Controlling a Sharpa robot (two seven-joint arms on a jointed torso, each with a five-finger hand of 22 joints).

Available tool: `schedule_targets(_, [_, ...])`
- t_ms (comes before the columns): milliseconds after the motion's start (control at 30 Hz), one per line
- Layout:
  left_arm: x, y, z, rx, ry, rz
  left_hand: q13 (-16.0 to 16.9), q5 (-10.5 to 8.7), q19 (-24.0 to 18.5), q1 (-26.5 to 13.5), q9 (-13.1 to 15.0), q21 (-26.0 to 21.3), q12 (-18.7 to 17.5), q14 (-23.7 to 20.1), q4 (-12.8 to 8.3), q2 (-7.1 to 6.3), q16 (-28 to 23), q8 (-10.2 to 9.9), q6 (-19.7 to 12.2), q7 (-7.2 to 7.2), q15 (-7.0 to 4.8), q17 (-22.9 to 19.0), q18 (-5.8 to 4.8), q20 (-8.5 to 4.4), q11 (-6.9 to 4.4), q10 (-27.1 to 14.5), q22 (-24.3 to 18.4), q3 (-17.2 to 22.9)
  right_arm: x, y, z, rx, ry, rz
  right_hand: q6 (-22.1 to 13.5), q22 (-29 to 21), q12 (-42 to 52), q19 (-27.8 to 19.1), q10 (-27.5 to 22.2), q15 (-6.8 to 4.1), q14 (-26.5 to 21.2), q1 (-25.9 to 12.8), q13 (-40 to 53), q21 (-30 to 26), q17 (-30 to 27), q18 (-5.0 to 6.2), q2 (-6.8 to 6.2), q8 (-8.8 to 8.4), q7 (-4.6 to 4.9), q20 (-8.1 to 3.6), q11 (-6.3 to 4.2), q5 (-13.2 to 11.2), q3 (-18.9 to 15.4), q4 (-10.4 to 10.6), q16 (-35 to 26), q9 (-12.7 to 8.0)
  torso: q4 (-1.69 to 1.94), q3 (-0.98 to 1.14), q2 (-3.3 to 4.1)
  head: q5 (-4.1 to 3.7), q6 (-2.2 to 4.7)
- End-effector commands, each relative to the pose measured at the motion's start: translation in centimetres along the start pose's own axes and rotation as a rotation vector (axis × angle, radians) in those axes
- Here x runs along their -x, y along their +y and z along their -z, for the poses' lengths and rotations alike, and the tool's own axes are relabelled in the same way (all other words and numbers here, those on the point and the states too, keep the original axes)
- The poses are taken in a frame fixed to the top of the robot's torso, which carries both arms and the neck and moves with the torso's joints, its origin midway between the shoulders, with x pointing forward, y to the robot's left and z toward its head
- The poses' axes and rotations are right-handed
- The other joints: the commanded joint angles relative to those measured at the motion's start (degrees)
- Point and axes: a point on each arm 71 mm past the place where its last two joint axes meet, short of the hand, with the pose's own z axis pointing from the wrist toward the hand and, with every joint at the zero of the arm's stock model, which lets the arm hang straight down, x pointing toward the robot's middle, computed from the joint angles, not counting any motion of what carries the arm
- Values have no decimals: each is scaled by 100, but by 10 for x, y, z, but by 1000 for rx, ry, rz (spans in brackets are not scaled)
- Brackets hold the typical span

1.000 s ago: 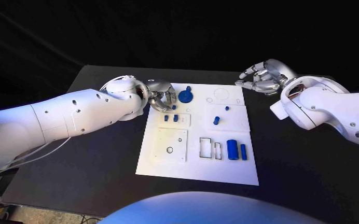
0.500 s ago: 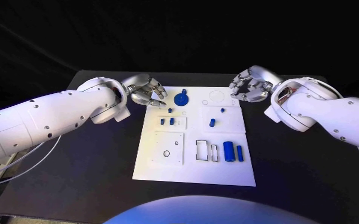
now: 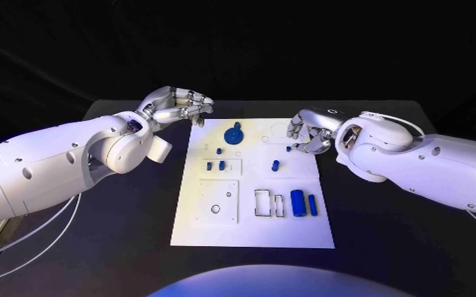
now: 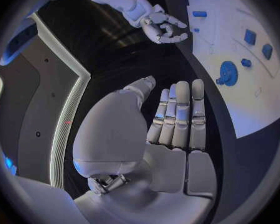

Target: Assemble the parts on the task board

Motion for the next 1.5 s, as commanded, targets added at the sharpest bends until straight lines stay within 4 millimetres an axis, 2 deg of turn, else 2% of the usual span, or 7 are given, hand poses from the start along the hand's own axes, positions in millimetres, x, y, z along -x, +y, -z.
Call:
schedule_targets(33, [2,-5,1,-47,-61,144,6,20,32,1,-7,-32,31,12,4,-82,-28,26,30,-5,-24,-15,74,-31,-5,45,-14,45,-8,3,-2,-3,56,104,25,884,-53,13,30,27,279,-75,-24,3,111,107,-19,-23,8,35,6,45,-11,-48,-20,-11,1,0,-2,-11,7])
schedule_targets(367, [2,-6,3,-50,-70,172,3,20,41,-7,-12,-42,45,16,11,-107,-45,28,21,-3,-29,-33,72,-38,-9,59,-28,76,-20,8,-8,-11,71,127,7,893,-206,22,10,37,277,-143,-119,7,97,102,-2,-92,29,49,26,75,-54,-100,-26,-50,3,4,6,-14,20])
schedule_targets(867, [4,-5,4,-36,-71,178,-3,24,45,-22,-19,-54,48,15,23,-130,-66,26,0,4,-28,-52,69,-42,-5,50,-44,105,-29,17,-16,-1,62,130,161,974,-381,124,290,1,287,-134,-263,174,116,67,183,-123,-15,33,-4,-82,379,-208,-4,-82,-9,16,4,5,-17])
schedule_targets(1033, [4,-4,4,-31,-72,178,-8,28,47,-18,-22,-61,47,14,24,-133,-77,26,-13,6,-28,-63,68,-43,-4,40,-53,131,-32,15,-18,-10,71,141,234,1017,-428,172,400,-10,293,-160,-299,269,134,47,231,-106,-35,17,-28,-135,550,-249,8,-69,-7,13,1,8,-28])
schedule_targets(1233, [4,-4,5,-25,-70,179,-13,35,50,-10,-25,-68,46,17,20,-139,-86,26,-27,10,-28,-74,67,-44,-1,31,-62,158,-36,15,-18,-21,87,173,458,1125,-424,297,720,-83,314,-117,-288,532,193,-9,316,18,-118,-43,-123,-137,713,-410,47,21,-5,17,-2,11,-43])
schedule_targets(1400, [5,-3,5,-19,-71,179,-16,40,53,-3,-27,-71,47,20,16,-142,-90,27,-34,12,-28,-80,67,-45,0,25,-67,177,-38,15,-18,-26,97,202,493,1154,-444,327,783,-101,315,-98,-280,596,193,-23,298,43,-132,-67,-143,-102,733,-499,49,55,-10,20,-1,11,-53])
schedule_targets(1500, [6,-3,6,-16,-71,178,-19,42,56,-1,-29,-74,45,23,13,-151,-95,26,-46,17,-27,-86,66,-45,3,17,-72,190,-38,14,-17,-31,97,218,466,1162,-490,331,781,-96,315,-120,-285,607,188,-26,233,28,-123,-75,-133,-103,731,-564,48,66,-17,19,-2,16,-57])
